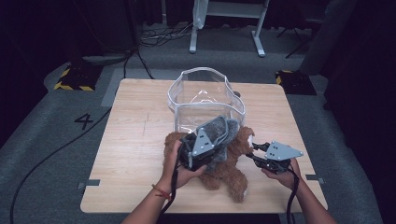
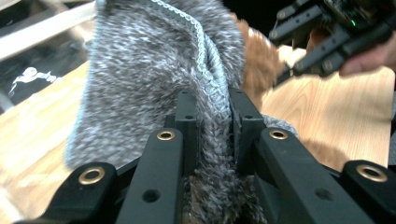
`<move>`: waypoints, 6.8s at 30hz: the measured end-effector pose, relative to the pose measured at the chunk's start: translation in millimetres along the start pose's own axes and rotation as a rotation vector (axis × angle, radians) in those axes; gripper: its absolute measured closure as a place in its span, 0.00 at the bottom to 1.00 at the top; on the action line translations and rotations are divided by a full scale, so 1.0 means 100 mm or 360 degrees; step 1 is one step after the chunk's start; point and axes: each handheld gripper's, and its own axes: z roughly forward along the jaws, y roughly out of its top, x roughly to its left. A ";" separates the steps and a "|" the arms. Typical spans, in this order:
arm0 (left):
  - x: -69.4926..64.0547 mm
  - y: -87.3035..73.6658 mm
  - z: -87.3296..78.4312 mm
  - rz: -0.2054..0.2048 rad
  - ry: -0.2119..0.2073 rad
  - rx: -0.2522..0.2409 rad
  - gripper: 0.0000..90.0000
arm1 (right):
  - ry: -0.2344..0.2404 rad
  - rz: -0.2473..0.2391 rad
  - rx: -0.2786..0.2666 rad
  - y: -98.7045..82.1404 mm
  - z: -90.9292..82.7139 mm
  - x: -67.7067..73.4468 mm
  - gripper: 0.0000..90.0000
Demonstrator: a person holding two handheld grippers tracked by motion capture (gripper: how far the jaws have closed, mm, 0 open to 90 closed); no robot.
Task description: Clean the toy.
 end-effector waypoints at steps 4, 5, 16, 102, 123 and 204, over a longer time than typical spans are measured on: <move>-0.07 0.07 0.17 0.0015 -0.0066 -0.0003 0.83 | -0.0035 -0.0134 -0.0009 0.08 -0.01 0.11 0.77; -0.09 0.08 0.20 0.0029 -0.0084 0.0012 0.83 | -0.0039 -0.0144 -0.0009 0.09 -0.01 0.12 0.77; -0.29 -0.15 0.26 0.0223 -0.0163 0.0234 0.86 | 0.0090 0.0051 -0.0089 -0.03 -0.06 0.03 0.77; 0.50 -1.40 -0.74 -0.0322 0.0195 0.0267 0.86 | 0.0024 0.0416 0.0109 -0.24 -0.38 -0.41 0.43; 0.38 -1.40 -0.68 -0.0258 0.0115 0.0183 0.86 | 0.0228 0.0081 0.0159 0.20 0.12 0.51 0.25; 0.30 -1.39 -0.38 -0.0290 -0.0083 0.0211 0.87 | 0.0122 -0.0480 0.0779 0.59 0.99 0.94 0.17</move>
